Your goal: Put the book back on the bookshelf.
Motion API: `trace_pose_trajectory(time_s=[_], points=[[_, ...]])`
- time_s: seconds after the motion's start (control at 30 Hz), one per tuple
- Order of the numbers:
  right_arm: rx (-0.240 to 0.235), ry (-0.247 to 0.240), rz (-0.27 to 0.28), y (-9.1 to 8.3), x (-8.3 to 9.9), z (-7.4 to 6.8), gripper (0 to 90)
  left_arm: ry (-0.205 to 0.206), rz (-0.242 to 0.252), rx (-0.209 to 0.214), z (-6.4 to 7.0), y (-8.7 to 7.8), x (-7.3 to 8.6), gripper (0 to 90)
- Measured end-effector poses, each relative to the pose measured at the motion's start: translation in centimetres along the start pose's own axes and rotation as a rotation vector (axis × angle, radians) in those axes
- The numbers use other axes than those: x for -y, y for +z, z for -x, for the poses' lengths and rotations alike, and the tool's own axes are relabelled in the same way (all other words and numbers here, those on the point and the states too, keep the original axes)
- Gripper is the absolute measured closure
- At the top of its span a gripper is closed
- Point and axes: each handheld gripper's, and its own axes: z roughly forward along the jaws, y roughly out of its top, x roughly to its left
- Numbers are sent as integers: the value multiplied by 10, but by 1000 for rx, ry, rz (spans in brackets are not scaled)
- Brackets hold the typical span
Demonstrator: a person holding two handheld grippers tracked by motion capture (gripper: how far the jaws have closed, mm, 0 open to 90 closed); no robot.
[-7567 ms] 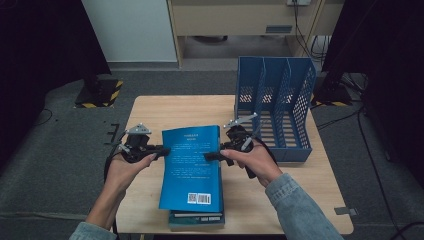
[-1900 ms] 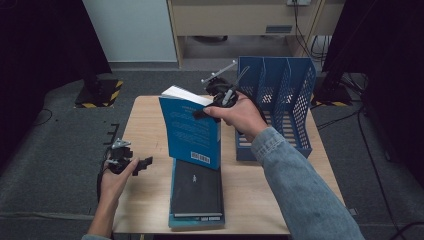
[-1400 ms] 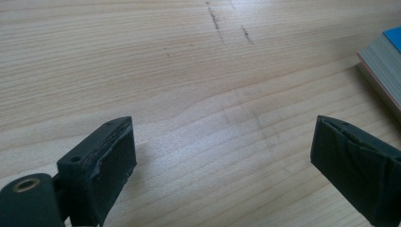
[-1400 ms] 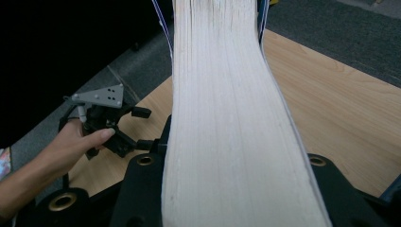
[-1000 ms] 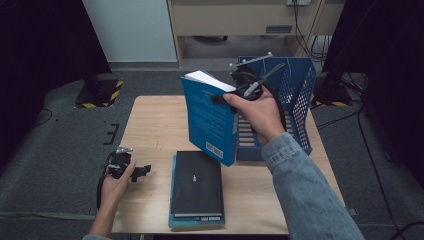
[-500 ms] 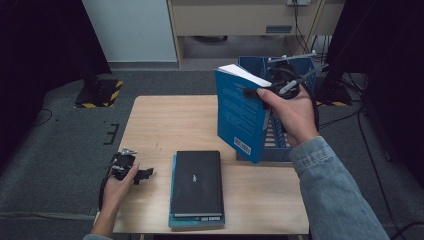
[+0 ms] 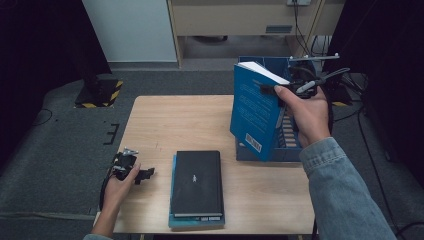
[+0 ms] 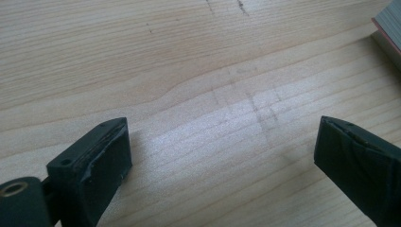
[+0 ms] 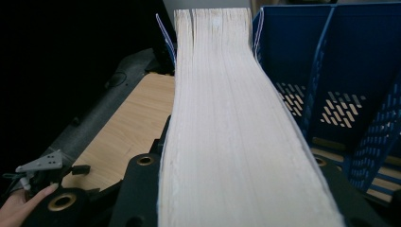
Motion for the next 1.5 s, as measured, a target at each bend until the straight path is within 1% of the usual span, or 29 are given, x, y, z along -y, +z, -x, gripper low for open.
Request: trace_pose_trajectory(time_s=[0.07,0.1,0.2,0.23,0.4,0.43,0.5,0.7,0.9,1.0,1.13,1.3,1.47,1.5], points=[[9,5,-1,1,0,1,601,1,4,5,0,0,0,39],[18,11,15,1,1,2,601,3,-2,3,0,1,0,38],[19,21,24,1,1,3,601,10,-9,1,1,2,0,37],[20,36,33,1,1,5,601,9,-9,3,1,1,0,36],[30,38,38,2,1,7,600,16,-10,5,3,2,0,25],[36,51,36,2,1,7,600,21,-12,3,3,3,0,23],[39,55,41,2,1,8,599,31,-12,1,4,3,0,23],[54,81,57,5,0,14,599,38,-12,-5,6,3,1,16],[103,116,85,8,0,21,598,52,-10,-9,8,4,2,9],[121,125,93,12,1,23,597,62,-15,-11,10,4,2,7],[142,127,100,17,3,27,597,85,-24,-24,13,6,1,4],[155,131,109,21,4,29,597,82,-19,-20,12,6,1,4],[168,134,120,22,4,29,597,89,-20,-23,13,7,0,3],[169,146,124,22,4,30,597,88,-19,-24,13,8,0,0]])
